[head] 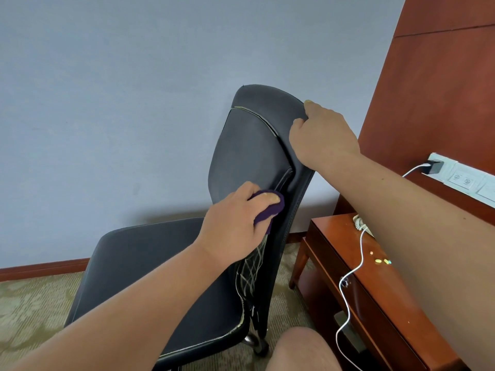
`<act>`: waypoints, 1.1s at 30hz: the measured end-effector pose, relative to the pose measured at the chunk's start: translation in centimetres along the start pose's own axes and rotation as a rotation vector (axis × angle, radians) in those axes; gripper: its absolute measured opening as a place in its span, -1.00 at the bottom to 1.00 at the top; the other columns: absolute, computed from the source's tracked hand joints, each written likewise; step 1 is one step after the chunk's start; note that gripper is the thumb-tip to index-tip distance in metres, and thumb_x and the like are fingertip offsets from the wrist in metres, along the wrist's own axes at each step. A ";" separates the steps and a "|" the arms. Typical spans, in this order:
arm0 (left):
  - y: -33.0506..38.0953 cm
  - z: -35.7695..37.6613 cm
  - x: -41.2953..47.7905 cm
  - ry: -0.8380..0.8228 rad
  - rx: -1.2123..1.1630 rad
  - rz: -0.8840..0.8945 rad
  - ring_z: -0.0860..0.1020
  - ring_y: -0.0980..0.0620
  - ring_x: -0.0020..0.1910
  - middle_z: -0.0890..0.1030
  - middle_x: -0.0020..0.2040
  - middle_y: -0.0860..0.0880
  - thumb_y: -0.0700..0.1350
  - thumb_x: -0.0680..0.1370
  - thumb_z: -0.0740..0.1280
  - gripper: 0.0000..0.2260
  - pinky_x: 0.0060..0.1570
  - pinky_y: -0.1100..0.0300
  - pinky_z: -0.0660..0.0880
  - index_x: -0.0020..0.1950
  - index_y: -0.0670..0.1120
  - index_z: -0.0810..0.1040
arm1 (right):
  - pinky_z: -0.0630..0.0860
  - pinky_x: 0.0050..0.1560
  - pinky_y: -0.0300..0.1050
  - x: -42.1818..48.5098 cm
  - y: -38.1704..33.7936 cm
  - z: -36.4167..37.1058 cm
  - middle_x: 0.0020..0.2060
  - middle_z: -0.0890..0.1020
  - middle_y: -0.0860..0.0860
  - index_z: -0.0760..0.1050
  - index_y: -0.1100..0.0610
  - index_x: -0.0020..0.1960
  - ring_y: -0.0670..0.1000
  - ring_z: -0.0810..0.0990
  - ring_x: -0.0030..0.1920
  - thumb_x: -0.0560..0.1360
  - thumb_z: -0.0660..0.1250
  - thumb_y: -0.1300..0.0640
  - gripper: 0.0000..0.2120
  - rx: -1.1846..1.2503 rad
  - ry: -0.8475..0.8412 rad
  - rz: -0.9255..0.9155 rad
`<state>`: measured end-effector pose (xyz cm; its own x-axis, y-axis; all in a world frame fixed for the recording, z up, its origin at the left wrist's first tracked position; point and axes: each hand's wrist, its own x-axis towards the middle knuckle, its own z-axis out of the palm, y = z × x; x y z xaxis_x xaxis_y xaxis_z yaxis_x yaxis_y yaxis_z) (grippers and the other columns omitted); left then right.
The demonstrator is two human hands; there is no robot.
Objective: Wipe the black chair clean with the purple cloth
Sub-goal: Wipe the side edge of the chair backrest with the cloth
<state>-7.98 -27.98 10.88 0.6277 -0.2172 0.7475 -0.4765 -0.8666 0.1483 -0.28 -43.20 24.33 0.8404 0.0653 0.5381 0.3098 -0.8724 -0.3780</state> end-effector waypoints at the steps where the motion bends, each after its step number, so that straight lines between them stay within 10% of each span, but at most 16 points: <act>1: 0.3 -0.3 0.7 0.038 -0.036 -0.033 0.56 0.08 -0.16 0.50 0.04 0.11 0.02 0.55 0.29 -0.76 -0.30 0.20 0.50 0.22 0.12 0.51 | 0.35 -0.22 -0.02 0.0 0.0 0.0 -0.10 0.48 0.08 0.30 0.10 0.00 0.17 0.46 -0.11 0.55 0.03 0.12 -0.89 0.003 -0.001 0.002; 16: 0.1 1.1 0.1 0.026 -0.051 0.031 0.56 -0.03 -0.12 0.51 0.11 0.00 -0.12 0.52 0.39 -0.74 -0.25 0.08 0.57 0.21 0.00 0.57 | 0.43 -0.16 0.01 0.0 0.1 -0.2 -0.06 0.49 0.07 0.32 0.10 0.04 0.18 0.47 -0.08 0.55 0.04 0.13 -0.87 0.013 -0.021 0.016; 26: 3.1 -0.6 2.9 0.171 -0.199 -0.041 0.50 0.16 0.00 0.46 0.12 0.15 0.01 0.57 0.31 -0.76 -0.11 0.37 0.45 0.24 0.07 0.53 | 0.44 -0.11 0.03 0.0 -0.2 -0.1 -0.02 0.50 0.08 0.34 0.11 0.05 0.17 0.47 -0.06 0.55 0.03 0.13 -0.84 0.033 -0.021 0.015; 33: 3.3 0.7 1.3 0.066 -0.123 0.035 0.56 0.02 0.00 0.52 0.17 0.03 -0.08 0.55 0.35 -0.72 -0.18 0.10 0.57 0.26 0.01 0.56 | 0.41 -0.14 0.02 0.0 0.2 -0.1 -0.04 0.50 0.08 0.33 0.10 0.07 0.17 0.46 -0.07 0.56 0.03 0.12 -0.84 0.030 -0.023 0.013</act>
<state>-8.30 -31.44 11.84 0.5692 -0.2131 0.7941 -0.5721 -0.7963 0.1964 -0.31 -43.48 24.33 0.8545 0.0655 0.5153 0.3117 -0.8583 -0.4077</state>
